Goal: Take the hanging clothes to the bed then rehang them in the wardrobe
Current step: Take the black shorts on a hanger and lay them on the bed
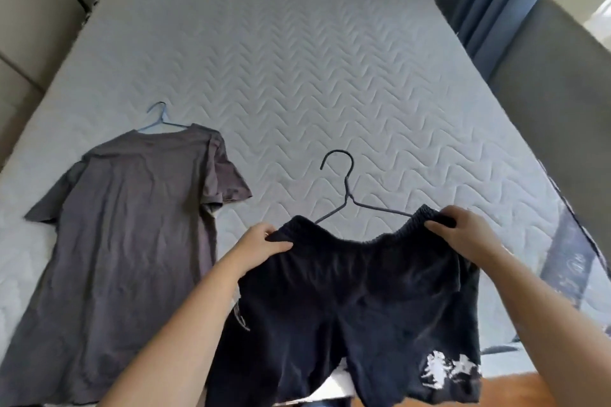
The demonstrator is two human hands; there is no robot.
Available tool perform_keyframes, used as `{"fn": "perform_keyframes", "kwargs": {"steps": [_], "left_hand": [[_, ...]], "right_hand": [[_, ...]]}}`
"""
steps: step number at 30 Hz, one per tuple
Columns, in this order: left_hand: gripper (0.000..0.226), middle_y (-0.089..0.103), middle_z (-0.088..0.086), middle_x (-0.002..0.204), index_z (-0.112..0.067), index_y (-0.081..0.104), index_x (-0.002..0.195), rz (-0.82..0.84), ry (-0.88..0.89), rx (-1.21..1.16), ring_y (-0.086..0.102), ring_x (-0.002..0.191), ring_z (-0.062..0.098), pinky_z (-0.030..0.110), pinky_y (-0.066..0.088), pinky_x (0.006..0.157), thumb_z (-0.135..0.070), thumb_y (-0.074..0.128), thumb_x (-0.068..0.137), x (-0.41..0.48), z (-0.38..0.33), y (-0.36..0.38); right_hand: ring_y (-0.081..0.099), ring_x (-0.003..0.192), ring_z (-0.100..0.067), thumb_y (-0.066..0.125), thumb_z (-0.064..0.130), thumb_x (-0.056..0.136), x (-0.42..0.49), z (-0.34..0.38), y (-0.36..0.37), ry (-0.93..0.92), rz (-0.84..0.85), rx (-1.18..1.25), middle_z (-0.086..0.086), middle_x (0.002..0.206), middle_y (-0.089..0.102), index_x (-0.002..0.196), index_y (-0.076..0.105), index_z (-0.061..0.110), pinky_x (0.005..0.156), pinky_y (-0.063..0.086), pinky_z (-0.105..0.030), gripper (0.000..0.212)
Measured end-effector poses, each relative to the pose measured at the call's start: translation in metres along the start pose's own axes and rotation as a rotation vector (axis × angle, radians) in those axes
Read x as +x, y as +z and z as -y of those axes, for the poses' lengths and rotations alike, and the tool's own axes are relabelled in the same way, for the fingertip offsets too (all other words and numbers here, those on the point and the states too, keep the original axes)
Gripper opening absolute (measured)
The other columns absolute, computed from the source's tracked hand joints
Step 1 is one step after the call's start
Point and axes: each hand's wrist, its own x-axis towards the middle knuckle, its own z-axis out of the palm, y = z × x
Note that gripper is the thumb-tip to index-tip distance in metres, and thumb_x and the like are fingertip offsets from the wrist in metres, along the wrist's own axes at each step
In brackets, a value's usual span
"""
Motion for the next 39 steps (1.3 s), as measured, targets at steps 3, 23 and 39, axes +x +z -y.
{"fn": "perform_keyframes", "kwargs": {"steps": [3, 23, 39], "left_hand": [[0.032, 0.059, 0.001, 0.100, -0.016, 0.052, 0.105, -0.001, -0.082, -0.034, 0.056, 0.094, 0.017, 0.027, 0.044, 0.079, -0.022, 0.068, 0.078, 0.061, 0.004, 0.003], [0.034, 0.061, 0.012, 0.118, -0.012, 0.051, 0.117, -0.478, -0.051, 0.292, 0.054, 0.109, 0.033, 0.037, 0.042, 0.088, -0.020, 0.061, 0.086, 0.335, 0.044, -0.023], [0.033, 0.063, 0.013, 0.106, -0.010, 0.053, 0.112, -0.425, -0.056, 0.231, 0.056, 0.101, 0.033, 0.036, 0.044, 0.083, -0.035, 0.041, 0.095, 0.343, 0.068, -0.045]], "right_hand": [[0.058, 0.092, -0.029, 0.062, 0.032, 0.083, 0.062, -0.006, 0.036, 0.033, 0.033, -0.011, -0.012, 0.098, 0.066, 0.101, 0.060, 0.011, 0.074, 0.040, -0.032, 0.027], [0.056, 0.104, -0.035, 0.051, 0.035, 0.090, 0.339, 0.036, 0.192, -0.112, -0.064, -0.118, -0.013, 0.113, 0.062, 0.107, 0.058, 0.010, 0.088, 0.040, -0.043, 0.031], [0.045, 0.111, -0.042, 0.058, 0.025, 0.087, 0.350, 0.022, 0.202, -0.160, -0.135, -0.202, -0.026, 0.112, 0.054, 0.109, 0.052, -0.003, 0.091, 0.036, -0.049, 0.036]]}}
